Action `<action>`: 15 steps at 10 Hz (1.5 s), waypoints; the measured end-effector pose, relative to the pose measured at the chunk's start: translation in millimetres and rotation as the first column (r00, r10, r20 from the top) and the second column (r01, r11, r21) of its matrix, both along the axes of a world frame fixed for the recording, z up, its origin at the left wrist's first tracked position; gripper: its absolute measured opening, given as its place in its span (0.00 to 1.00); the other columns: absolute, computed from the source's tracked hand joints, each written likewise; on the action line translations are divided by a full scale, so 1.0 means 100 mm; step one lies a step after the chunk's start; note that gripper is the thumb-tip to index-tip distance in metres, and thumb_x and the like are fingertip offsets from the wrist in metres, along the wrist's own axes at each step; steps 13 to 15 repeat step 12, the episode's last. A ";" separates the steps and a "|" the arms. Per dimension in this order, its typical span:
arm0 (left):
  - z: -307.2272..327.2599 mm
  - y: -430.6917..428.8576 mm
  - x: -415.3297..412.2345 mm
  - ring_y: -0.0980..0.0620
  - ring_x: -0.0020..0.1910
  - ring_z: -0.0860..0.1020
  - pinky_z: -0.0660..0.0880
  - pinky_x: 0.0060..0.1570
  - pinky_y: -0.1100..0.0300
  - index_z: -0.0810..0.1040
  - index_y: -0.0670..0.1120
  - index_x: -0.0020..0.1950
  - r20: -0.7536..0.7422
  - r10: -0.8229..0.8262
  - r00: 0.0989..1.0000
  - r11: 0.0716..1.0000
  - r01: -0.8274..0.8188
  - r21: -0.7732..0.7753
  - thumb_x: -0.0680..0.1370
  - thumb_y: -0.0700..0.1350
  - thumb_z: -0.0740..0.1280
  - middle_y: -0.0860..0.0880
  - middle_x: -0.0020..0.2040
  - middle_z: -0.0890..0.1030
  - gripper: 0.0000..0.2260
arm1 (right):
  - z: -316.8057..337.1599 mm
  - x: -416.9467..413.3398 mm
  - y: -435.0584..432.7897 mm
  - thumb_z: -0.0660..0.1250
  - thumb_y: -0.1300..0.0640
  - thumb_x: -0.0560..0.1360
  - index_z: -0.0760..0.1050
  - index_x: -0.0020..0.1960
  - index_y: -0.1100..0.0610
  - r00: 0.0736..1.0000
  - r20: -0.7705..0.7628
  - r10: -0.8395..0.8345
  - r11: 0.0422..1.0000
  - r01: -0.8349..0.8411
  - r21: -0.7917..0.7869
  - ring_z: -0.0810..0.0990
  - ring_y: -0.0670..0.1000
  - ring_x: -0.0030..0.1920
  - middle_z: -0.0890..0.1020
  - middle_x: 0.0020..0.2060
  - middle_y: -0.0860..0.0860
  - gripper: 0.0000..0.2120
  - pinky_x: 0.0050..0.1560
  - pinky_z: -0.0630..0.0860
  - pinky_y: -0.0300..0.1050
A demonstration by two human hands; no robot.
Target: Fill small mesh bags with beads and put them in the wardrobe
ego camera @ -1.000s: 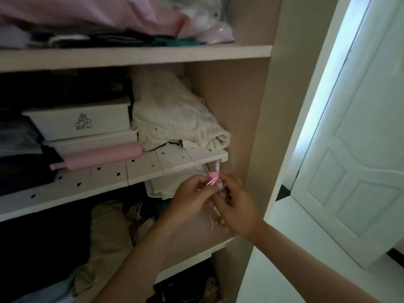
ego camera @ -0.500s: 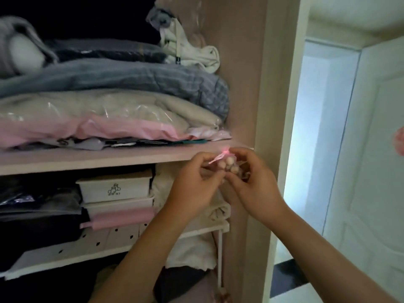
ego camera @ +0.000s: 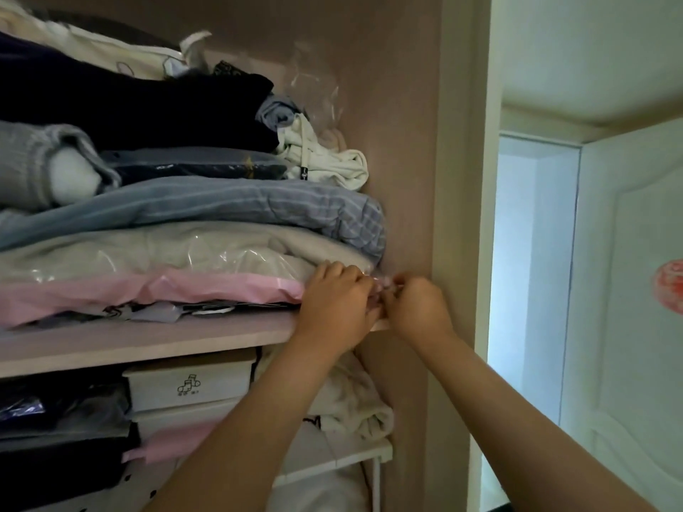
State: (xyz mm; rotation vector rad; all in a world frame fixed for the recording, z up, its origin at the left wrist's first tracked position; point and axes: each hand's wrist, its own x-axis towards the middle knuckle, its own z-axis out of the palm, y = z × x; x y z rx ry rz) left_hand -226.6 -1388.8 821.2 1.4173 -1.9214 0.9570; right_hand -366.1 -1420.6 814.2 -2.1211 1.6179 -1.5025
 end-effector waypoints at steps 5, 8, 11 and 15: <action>-0.36 -0.04 -0.19 0.51 0.74 0.65 0.61 0.73 0.56 0.60 0.47 0.79 -0.064 -0.170 0.983 0.964 0.179 0.199 0.77 0.47 0.60 0.50 0.77 0.66 0.29 | -0.33 -0.11 0.33 0.46 0.55 0.75 0.77 0.68 0.64 0.707 -0.622 -0.337 0.930 0.148 -0.335 0.81 0.62 0.53 0.82 0.59 0.62 0.30 0.51 0.77 0.54; -0.18 -0.20 -0.20 0.49 0.77 0.62 0.69 0.69 0.49 0.57 0.48 0.80 -0.158 -0.170 0.973 0.886 0.221 0.407 0.76 0.45 0.62 0.50 0.80 0.60 0.33 | -0.22 -0.11 0.13 0.48 0.55 0.84 0.54 0.80 0.60 0.606 -0.747 -0.273 0.962 0.178 -0.207 0.64 0.58 0.72 0.64 0.77 0.57 0.25 0.70 0.62 0.50; -0.14 -0.10 -0.19 0.48 0.75 0.64 0.68 0.69 0.49 0.60 0.48 0.79 -0.169 -0.173 0.970 0.886 0.228 0.404 0.77 0.47 0.64 0.49 0.78 0.65 0.31 | -0.14 -0.14 0.19 0.57 0.52 0.81 0.52 0.82 0.58 0.678 -0.722 -0.139 0.990 0.089 -0.108 0.62 0.57 0.75 0.59 0.79 0.56 0.32 0.75 0.57 0.47; -0.15 0.16 -0.12 0.52 0.75 0.64 0.64 0.72 0.56 0.63 0.52 0.78 -0.304 -0.311 0.901 0.873 0.397 0.283 0.78 0.47 0.65 0.52 0.77 0.66 0.28 | -0.13 -0.26 0.36 0.61 0.53 0.79 0.58 0.81 0.55 0.793 -0.608 -0.043 0.994 -0.027 -0.106 0.67 0.58 0.72 0.64 0.76 0.56 0.32 0.72 0.64 0.46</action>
